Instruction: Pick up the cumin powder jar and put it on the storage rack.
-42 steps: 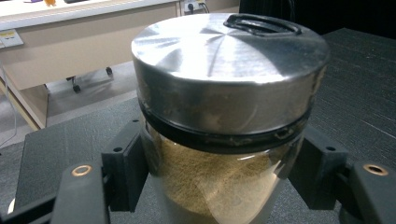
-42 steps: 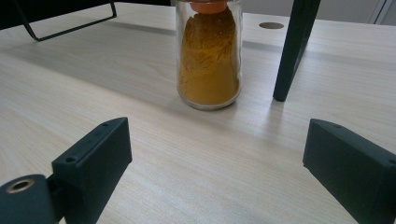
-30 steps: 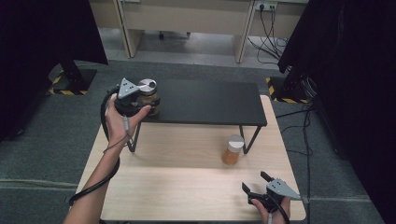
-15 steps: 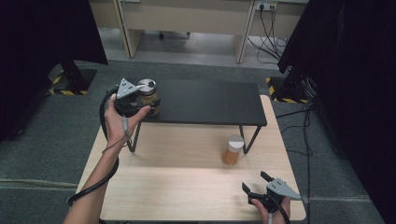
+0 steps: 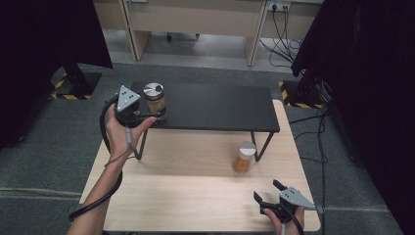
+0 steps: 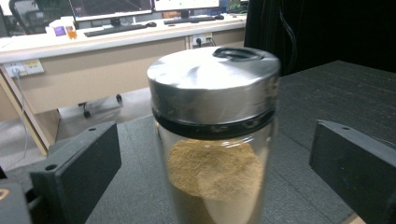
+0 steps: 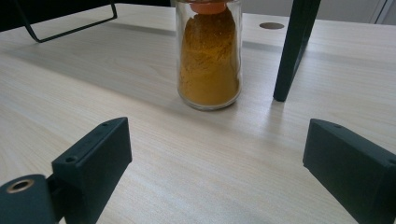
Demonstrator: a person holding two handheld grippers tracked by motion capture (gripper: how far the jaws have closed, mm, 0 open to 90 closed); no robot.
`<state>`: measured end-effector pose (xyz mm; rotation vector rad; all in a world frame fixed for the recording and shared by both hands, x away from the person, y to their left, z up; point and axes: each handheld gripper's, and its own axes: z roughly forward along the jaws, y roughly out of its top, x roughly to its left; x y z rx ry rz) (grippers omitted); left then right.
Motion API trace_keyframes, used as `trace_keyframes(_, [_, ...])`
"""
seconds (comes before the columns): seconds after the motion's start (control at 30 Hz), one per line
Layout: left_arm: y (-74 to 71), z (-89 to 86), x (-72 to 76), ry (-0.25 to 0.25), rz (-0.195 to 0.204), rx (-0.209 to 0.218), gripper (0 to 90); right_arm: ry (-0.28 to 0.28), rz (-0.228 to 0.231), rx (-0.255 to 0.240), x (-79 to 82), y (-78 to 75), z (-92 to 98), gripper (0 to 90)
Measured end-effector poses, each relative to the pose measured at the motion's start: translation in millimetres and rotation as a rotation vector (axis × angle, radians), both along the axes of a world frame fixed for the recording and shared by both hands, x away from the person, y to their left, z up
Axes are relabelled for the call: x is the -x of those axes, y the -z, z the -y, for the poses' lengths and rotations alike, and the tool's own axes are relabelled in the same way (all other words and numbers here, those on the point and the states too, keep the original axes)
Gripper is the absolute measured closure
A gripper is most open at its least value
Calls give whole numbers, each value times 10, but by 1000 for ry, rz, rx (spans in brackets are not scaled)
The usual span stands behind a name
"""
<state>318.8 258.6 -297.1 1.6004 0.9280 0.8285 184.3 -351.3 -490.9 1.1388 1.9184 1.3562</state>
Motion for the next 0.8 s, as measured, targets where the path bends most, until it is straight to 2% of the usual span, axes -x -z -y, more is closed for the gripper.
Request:
trace_keyframes(0.4, [26, -24, 233, 10, 63, -1, 0, -1, 1, -2, 2, 2, 3, 80])
trace_keyframes(0.63, [105, -36, 472, 12, 111, 14, 0, -2, 3, 7, 1, -1, -5, 80])
trace_keyframes(0.8, [154, -20, 594, 23, 128, 4, 1, -2, 4, 6, 3, 0, -4, 80])
